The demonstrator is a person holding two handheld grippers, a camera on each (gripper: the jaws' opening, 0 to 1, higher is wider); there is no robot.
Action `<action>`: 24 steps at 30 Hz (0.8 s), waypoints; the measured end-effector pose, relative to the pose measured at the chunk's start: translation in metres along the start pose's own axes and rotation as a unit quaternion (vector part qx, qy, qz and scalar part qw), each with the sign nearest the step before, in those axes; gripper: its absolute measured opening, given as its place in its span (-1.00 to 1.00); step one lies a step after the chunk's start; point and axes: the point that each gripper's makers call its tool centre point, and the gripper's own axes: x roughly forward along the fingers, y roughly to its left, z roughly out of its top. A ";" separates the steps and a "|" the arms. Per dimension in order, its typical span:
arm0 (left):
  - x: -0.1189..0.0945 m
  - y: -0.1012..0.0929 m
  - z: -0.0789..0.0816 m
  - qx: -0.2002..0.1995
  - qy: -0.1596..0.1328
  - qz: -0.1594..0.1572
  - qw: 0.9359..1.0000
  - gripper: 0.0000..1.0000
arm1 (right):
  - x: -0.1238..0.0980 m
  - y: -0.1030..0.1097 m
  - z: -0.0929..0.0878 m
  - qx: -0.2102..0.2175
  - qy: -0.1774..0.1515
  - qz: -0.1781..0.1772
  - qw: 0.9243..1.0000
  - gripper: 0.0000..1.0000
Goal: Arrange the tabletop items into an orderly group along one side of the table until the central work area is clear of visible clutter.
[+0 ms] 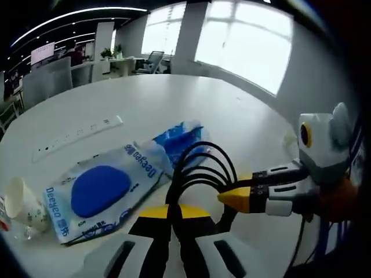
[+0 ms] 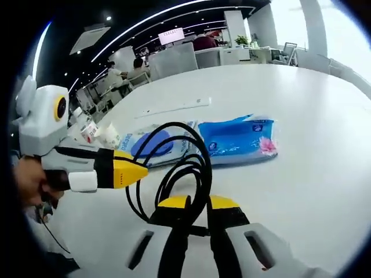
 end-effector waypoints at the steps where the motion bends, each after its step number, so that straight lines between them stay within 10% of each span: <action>1: 0.002 0.000 0.000 -0.001 0.001 0.000 1.000 -0.97 | 0.002 -0.002 -0.001 -0.002 0.000 -0.002 1.000 -0.86; 24: 0.012 0.002 -0.018 0.062 0.020 -0.005 0.998 -0.84 | 0.010 -0.004 -0.014 -0.121 0.031 -0.002 0.992 -0.69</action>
